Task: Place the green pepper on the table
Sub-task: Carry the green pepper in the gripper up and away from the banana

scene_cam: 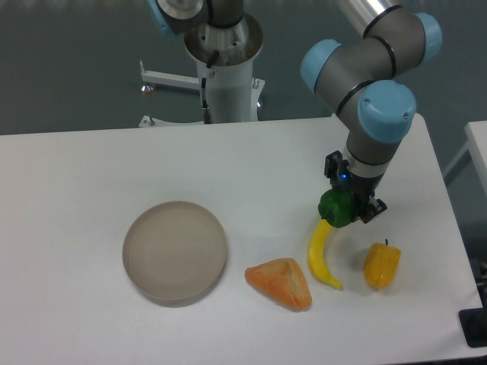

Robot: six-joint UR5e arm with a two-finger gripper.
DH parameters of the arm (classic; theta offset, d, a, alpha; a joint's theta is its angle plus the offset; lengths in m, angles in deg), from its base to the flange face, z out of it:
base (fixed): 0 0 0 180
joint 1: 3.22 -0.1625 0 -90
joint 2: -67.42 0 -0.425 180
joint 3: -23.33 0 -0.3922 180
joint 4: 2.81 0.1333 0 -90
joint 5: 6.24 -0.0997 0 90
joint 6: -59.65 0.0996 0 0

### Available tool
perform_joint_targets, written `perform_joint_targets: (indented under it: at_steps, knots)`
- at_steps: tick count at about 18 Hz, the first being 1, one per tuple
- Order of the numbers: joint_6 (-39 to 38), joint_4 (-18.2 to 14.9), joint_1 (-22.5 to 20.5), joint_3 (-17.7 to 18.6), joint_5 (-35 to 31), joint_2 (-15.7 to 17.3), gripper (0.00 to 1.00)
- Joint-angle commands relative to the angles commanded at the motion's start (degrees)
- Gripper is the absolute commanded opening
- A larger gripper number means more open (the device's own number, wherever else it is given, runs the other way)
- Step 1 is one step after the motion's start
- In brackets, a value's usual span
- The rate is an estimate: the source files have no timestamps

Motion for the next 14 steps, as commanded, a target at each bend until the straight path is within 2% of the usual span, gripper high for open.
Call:
perform_joint_targets:
  at_steps: [6, 10, 14]
  knots:
    - [0.88, 0.26, -0.88, 4.13, 0.09, 1.93, 0.00]
    - [4.12, 1.23, -1.40, 11.68, 0.00, 5.53, 0.00]
    - [6.42, 6.40, -2.37, 24.22, 0.00, 11.23, 0.01]
